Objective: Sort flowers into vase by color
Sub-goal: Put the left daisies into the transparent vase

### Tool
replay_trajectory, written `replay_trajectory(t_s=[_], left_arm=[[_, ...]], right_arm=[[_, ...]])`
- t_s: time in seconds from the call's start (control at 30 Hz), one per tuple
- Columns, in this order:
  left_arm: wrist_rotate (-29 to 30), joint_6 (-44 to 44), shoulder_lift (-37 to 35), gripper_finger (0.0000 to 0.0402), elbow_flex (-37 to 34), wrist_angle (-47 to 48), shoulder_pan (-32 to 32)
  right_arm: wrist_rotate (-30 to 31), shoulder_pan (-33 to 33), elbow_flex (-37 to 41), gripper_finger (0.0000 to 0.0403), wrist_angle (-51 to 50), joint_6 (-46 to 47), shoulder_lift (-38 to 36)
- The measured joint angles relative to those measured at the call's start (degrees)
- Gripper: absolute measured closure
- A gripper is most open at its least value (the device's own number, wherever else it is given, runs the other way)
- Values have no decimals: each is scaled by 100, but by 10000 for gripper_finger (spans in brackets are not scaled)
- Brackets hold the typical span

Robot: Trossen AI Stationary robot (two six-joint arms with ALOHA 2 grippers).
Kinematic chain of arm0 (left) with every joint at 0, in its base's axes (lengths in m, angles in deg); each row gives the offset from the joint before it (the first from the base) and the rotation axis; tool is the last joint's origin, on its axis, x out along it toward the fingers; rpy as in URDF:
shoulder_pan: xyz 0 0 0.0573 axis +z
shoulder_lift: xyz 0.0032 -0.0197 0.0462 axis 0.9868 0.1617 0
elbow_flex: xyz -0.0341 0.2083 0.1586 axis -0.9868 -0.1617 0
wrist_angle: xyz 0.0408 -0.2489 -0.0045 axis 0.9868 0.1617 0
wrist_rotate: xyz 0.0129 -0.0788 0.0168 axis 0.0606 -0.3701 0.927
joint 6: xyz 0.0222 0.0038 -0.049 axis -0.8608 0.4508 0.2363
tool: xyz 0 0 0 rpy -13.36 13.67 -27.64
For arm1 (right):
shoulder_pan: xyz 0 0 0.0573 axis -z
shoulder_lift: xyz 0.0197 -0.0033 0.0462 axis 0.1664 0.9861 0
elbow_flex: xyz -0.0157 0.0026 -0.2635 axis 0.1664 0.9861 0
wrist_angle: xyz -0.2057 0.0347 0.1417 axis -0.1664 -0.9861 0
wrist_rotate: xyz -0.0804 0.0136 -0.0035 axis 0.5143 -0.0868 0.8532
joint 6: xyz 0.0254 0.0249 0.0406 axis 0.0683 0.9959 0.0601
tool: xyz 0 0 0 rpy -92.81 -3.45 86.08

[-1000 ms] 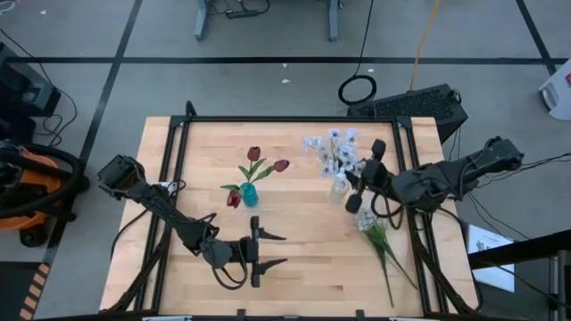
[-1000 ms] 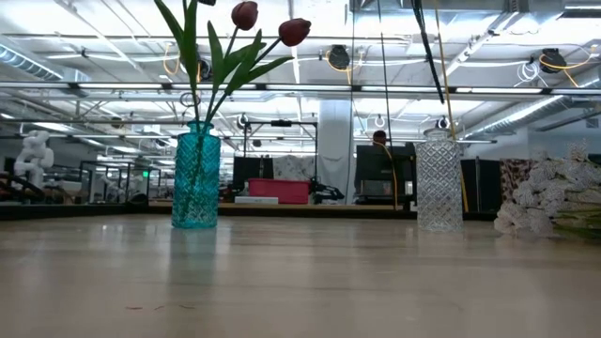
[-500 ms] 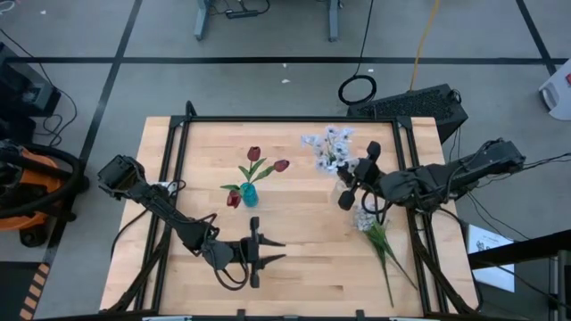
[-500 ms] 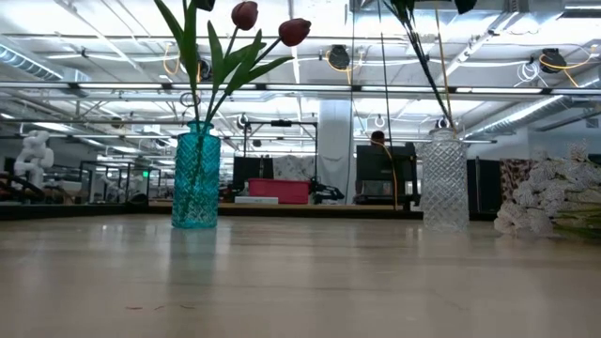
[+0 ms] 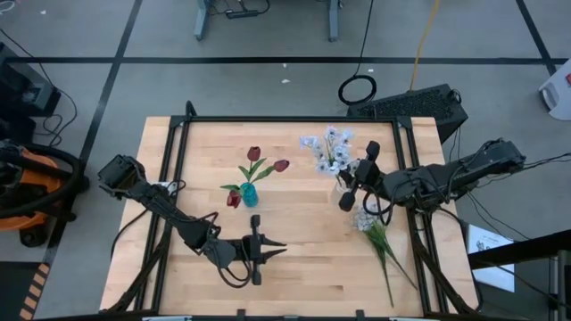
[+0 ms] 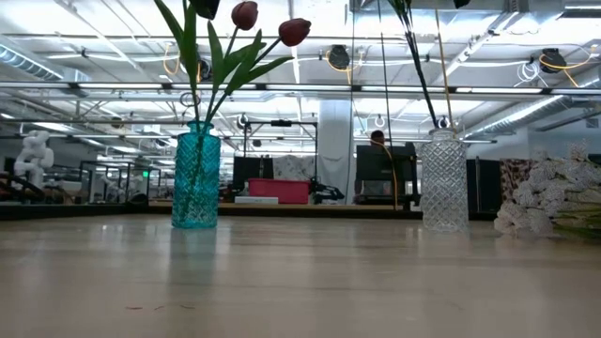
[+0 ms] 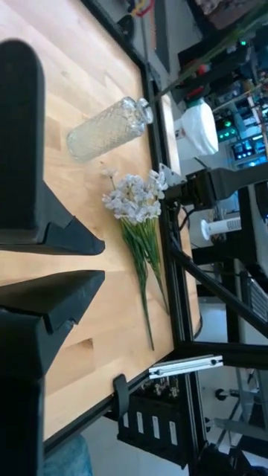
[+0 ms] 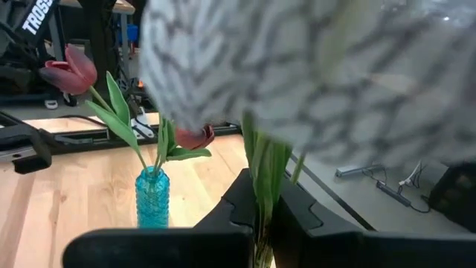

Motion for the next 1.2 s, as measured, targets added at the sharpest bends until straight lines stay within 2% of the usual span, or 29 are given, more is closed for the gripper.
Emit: replay_trajectory(t_s=[0.63,1.2], left_arm=[[-2,63,0,352,0,96,23],[-4,58,0,352,0,96,23]], right_arm=[[26,-4,-1,394,-426,350,-72],[201,4,816,394,158,656,-57]])
